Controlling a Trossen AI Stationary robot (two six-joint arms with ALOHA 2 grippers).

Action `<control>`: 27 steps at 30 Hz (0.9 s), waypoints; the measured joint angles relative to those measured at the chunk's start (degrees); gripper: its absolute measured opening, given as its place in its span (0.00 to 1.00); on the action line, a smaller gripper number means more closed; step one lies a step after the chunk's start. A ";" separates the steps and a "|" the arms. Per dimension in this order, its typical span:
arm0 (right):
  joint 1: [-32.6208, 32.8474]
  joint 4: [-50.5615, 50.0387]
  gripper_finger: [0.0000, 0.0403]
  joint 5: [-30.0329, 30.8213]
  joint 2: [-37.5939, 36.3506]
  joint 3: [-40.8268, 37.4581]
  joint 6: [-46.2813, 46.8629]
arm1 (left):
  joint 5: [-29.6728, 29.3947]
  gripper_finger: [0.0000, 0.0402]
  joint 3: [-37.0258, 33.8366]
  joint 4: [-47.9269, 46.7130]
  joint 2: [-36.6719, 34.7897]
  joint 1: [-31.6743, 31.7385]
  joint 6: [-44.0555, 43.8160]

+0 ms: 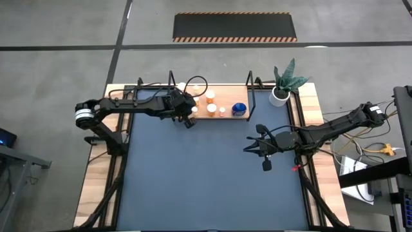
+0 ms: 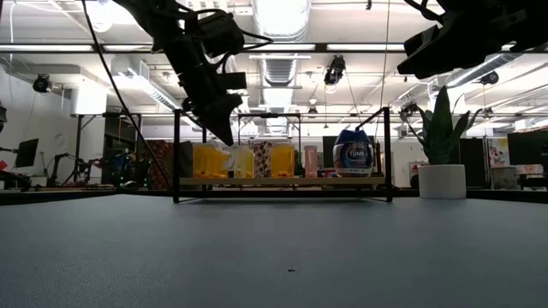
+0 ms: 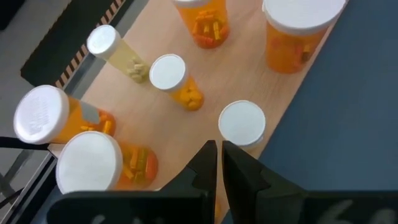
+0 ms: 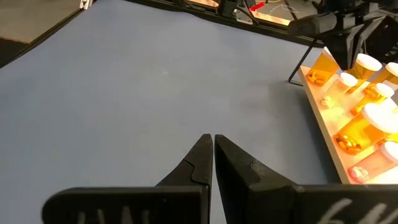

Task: Pick and place medicine bottles onto shelf by color
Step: Adjust the pill bottles on the shelf

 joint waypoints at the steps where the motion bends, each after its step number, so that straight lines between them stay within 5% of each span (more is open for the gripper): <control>1: 0.00 0.00 0.02 0.01 0.01 0.00 0.00 | 0.31 0.02 0.00 -0.08 0.00 0.00 0.00; 27: 0.00 -0.07 0.02 0.02 0.01 0.00 0.05 | 0.75 0.02 -1.92 4.45 0.00 0.00 0.26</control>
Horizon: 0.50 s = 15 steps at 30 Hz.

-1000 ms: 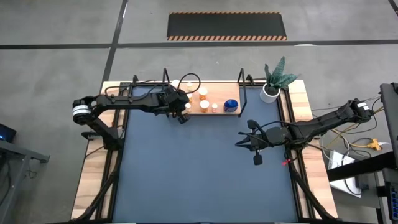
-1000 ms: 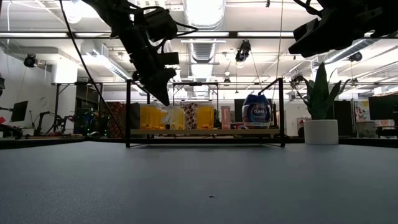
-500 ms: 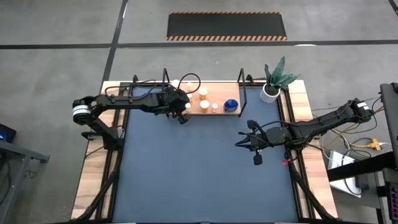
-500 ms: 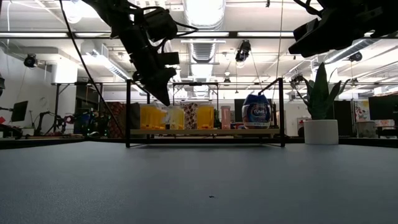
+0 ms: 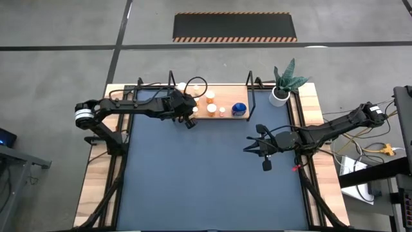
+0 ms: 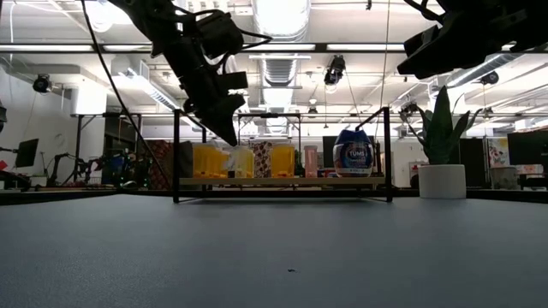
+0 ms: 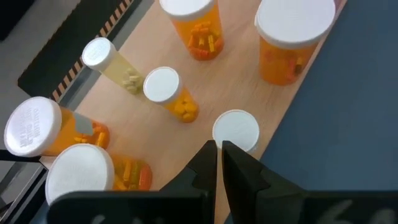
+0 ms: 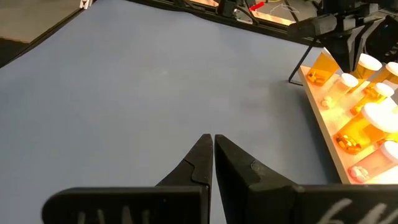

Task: Pick and place medicine bottles onto shelf by color
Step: Adjust the pill bottles on the shelf

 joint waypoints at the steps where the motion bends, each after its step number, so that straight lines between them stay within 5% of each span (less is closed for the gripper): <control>1: 0.00 0.00 0.02 0.00 0.00 0.00 0.00 | 0.02 0.02 0.00 0.07 0.00 0.00 -0.04; 15: 0.02 0.00 0.02 -0.02 0.00 0.00 -0.02 | 0.33 0.02 0.00 0.53 0.00 0.00 -1.14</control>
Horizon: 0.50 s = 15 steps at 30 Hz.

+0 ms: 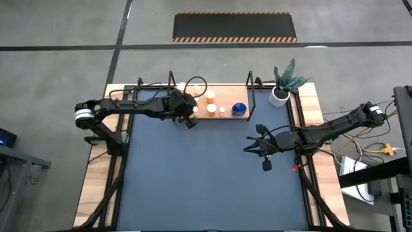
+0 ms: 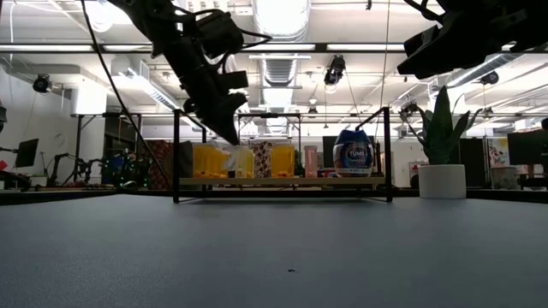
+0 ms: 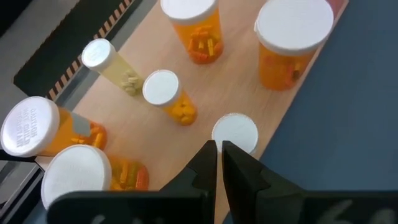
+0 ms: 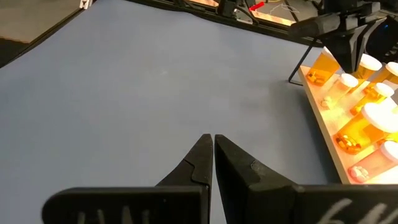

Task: Pick and place medicine bottles onto shelf by color
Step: Adjust the pill bottles on the shelf

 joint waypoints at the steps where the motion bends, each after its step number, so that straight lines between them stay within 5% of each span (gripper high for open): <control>1: 0.00 0.00 0.02 0.01 0.00 0.00 0.00 | 0.00 0.02 -0.09 0.42 0.00 0.01 -0.32; 15: -0.02 -0.02 0.02 -0.01 0.00 0.00 0.34 | 0.00 0.02 -0.52 1.36 0.00 0.00 -0.59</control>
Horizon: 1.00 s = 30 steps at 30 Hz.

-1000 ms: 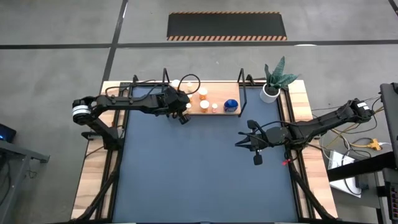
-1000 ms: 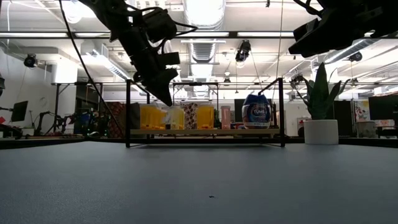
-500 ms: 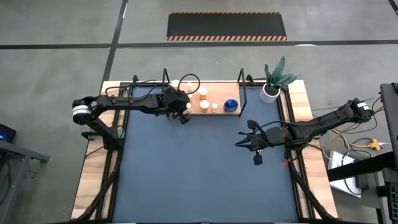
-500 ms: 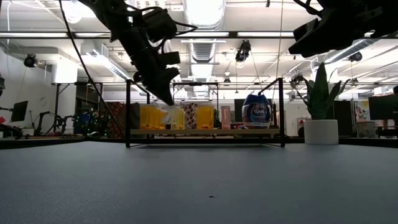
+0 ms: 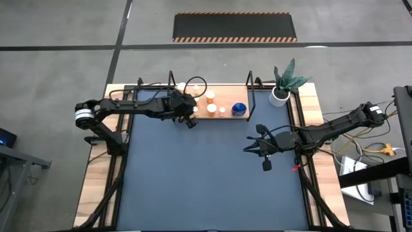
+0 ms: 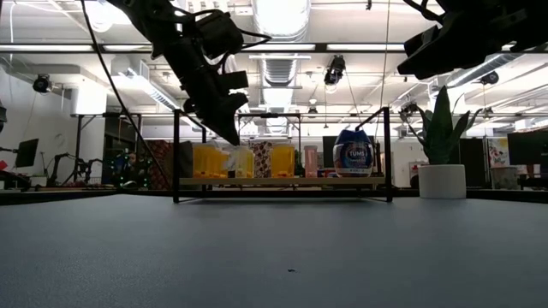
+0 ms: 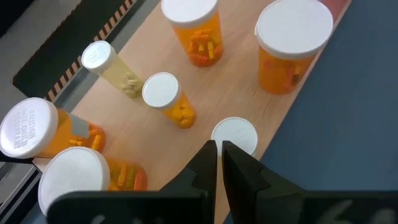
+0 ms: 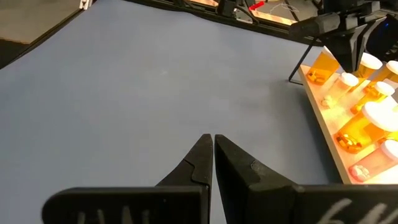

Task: Pick and place medicine bottles onto shelf by color
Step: Adjust the pill bottles on the shelf

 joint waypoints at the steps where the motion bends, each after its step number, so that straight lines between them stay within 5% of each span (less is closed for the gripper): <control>1: 0.02 0.00 0.02 0.02 0.00 0.00 0.00 | 0.00 0.02 0.00 0.02 0.00 0.00 0.00; 30: 0.00 -0.39 0.02 0.04 -0.02 0.00 -0.07 | -2.44 0.02 0.34 -1.58 0.13 0.02 -2.79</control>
